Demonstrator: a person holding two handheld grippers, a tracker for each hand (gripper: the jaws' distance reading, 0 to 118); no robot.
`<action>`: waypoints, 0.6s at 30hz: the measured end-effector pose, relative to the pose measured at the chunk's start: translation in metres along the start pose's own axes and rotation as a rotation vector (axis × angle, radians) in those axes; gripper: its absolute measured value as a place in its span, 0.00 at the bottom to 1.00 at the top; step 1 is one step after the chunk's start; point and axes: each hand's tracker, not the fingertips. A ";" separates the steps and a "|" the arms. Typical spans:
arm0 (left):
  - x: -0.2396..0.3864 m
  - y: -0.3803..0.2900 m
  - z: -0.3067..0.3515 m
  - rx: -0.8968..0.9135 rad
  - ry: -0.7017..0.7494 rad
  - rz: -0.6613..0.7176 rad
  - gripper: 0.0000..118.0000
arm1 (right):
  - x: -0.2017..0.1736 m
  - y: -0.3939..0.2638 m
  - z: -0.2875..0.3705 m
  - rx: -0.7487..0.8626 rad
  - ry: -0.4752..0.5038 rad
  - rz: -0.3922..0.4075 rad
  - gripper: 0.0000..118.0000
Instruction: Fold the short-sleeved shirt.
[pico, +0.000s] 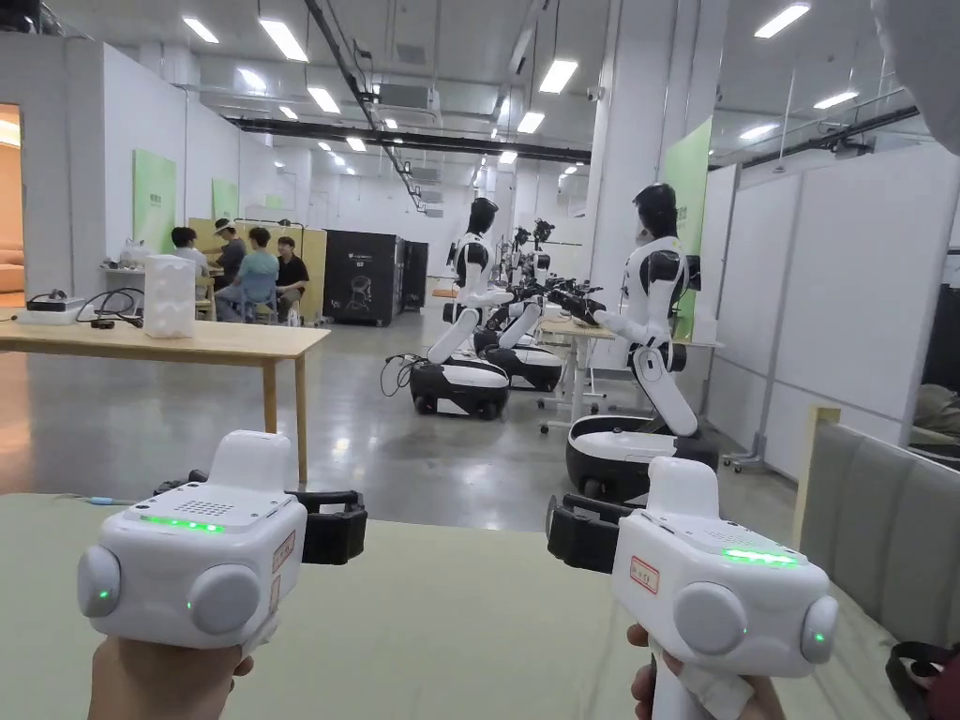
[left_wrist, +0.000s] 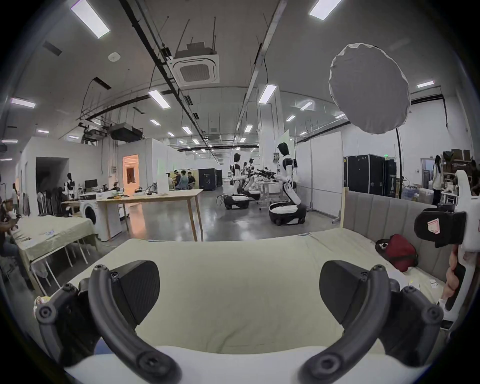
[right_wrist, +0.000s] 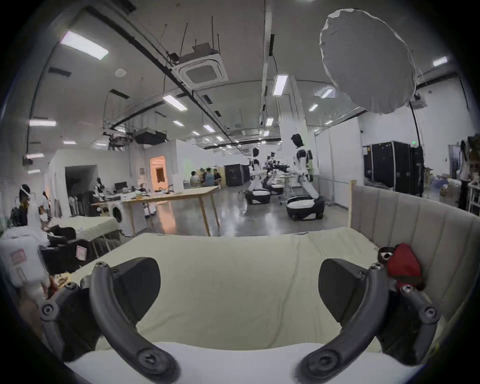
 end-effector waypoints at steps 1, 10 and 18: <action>0.000 0.000 0.001 -0.002 0.000 0.004 1.00 | -0.002 0.002 0.000 -0.007 -0.010 -0.004 1.00; -0.004 -0.006 0.001 -0.007 -0.007 0.040 1.00 | -0.010 0.013 0.013 -0.038 -0.010 -0.035 1.00; -0.007 -0.008 0.003 -0.017 -0.009 0.054 1.00 | -0.007 0.007 0.007 -0.060 -0.091 -0.015 1.00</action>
